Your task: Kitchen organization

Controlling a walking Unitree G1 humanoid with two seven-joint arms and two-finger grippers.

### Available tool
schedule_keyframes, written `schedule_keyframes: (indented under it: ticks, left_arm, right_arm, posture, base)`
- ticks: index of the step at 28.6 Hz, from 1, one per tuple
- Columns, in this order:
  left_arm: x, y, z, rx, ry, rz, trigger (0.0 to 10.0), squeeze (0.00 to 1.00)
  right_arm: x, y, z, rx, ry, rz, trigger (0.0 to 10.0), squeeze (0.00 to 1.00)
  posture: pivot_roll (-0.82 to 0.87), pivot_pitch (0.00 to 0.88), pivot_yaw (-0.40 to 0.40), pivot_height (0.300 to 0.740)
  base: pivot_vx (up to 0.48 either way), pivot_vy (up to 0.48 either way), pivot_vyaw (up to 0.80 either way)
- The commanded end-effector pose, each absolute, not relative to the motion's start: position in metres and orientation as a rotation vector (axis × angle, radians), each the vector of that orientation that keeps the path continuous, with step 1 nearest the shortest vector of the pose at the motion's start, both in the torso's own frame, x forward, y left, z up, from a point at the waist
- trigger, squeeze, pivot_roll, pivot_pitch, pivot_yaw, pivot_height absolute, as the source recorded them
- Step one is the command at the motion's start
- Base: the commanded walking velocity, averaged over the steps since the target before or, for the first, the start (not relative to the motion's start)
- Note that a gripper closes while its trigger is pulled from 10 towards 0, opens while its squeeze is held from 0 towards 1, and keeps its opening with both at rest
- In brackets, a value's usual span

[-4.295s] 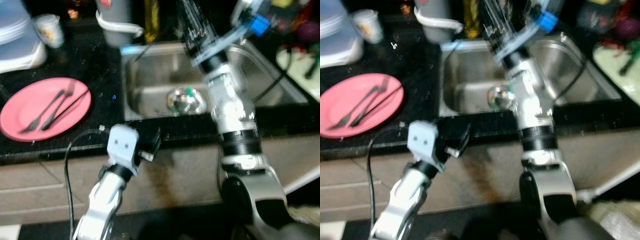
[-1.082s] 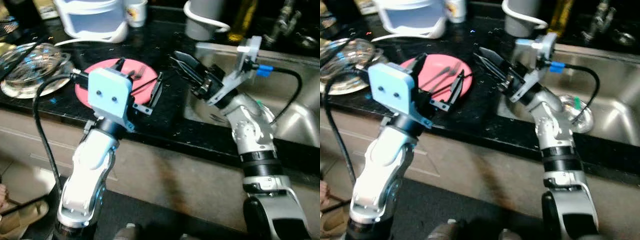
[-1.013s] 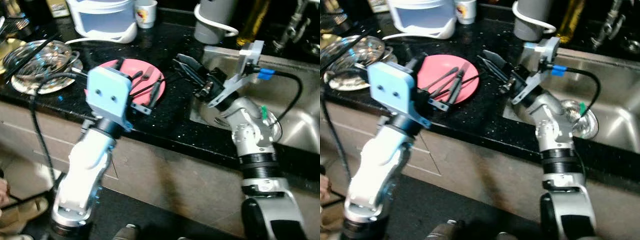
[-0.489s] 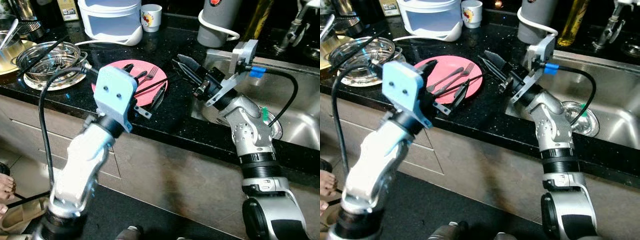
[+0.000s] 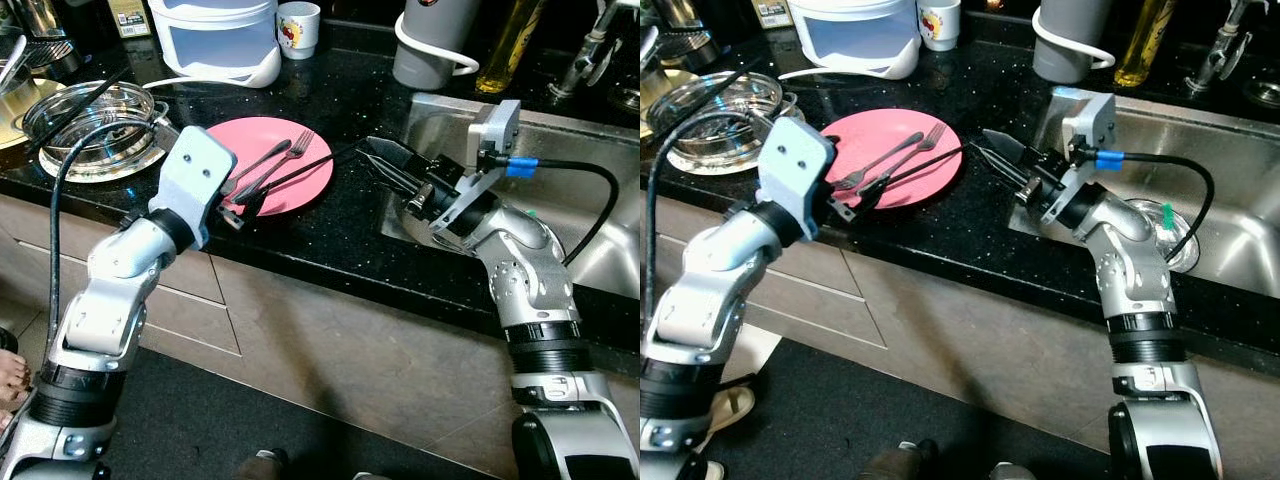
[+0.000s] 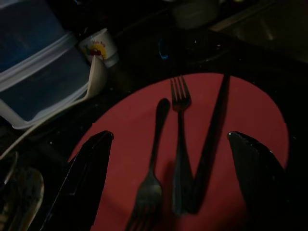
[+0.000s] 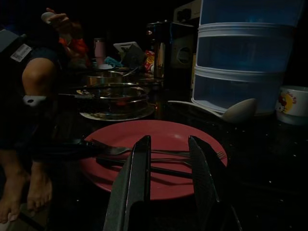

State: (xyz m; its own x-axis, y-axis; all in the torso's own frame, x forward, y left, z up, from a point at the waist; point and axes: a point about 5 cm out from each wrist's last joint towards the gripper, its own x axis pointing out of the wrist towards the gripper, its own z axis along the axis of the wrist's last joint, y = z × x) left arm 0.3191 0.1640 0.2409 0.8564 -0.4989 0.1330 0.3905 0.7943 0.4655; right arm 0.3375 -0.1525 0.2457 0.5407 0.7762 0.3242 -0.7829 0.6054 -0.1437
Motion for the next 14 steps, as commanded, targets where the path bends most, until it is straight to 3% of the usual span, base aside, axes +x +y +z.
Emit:
schedule_keyframes:
  ticks: [1, 10, 14]
  left_arm:
    - [0.325, 0.166, 0.248, 0.432, -0.279, -0.509, 10.0, 0.0]
    - [0.34, 0.164, 0.266, 0.32, -0.336, -0.559, 10.0, 0.0]
    - [0.353, 0.164, 0.267, 0.142, -0.266, -0.626, 10.0, 0.0]
  right_arm:
    - [0.332, -0.148, 0.241, -0.016, -0.349, 0.96, 10.0, 0.0]
    - [0.314, -0.151, 0.245, -0.075, -0.353, 1.079, 10.0, 0.0]
    - [0.305, -0.151, 0.243, -0.105, -0.314, 1.124, 10.0, 0.0]
  posture:
    - [0.03, 0.127, -0.025, 0.74]
    - [0.01, 0.151, -0.027, 0.74]
    - [0.0, 0.171, -0.028, 0.74]
  base:
    - [0.0, 0.0, 0.0]
    - [0.0, 0.0, 0.0]
    - [0.0, 0.0, 0.0]
